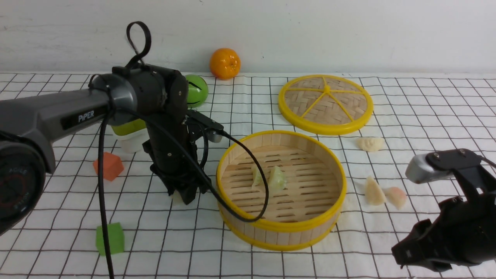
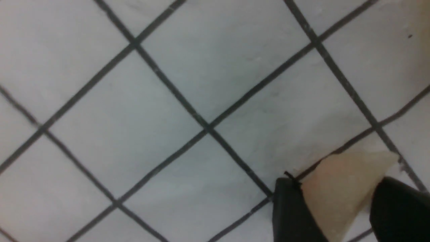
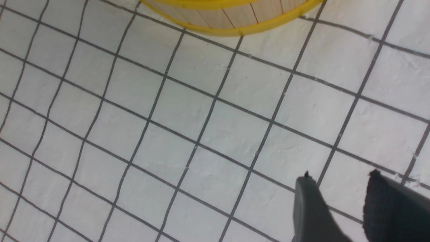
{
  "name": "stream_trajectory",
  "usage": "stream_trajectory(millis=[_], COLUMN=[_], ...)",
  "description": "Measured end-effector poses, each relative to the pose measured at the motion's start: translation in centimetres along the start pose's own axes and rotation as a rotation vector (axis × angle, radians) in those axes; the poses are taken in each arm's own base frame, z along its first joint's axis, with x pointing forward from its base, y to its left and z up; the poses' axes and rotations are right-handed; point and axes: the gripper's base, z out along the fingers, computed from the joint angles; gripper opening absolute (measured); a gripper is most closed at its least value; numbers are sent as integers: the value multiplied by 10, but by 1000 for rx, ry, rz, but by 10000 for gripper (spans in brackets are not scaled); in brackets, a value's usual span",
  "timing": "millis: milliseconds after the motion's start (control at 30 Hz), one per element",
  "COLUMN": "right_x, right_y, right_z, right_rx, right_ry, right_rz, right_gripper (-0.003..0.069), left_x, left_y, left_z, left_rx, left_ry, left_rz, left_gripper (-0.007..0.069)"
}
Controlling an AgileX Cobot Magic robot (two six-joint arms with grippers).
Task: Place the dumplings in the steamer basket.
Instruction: Use the left arm to grab a dumpling, then use the left arm to put the dumpling into the steamer
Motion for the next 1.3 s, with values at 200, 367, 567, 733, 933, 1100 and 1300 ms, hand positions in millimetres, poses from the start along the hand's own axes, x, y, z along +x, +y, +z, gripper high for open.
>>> stream_trajectory(millis=[200,367,567,733,933,1100,1300], right_x=[0,0,0,-1,-2,-2,-1], right_y=[0,0,0,-1,-1,-1,0], right_z=[0,0,0,0,0,0,0], right_rx=[0,0,1,6,8,9,3], right_ry=[0,0,-2,-14,-20,-22,-8], right_rz=[-1,-7,-8,-8,-8,-8,-11], right_gripper=[239,239,239,239,239,239,239], left_x=[-1,1,3,-13,-47,-79,-93], left_y=[0,0,0,-6,-53,-117,-148], left_z=[3,0,-31,-100,-144,-107,-54], left_rx=[2,4,4,110,387,415,217], left_ry=[4,15,-14,-207,-374,-343,-322], left_rz=[-2,-173,-290,-422,-407,-470,-543], left_gripper=[201,202,202,202,202,202,202])
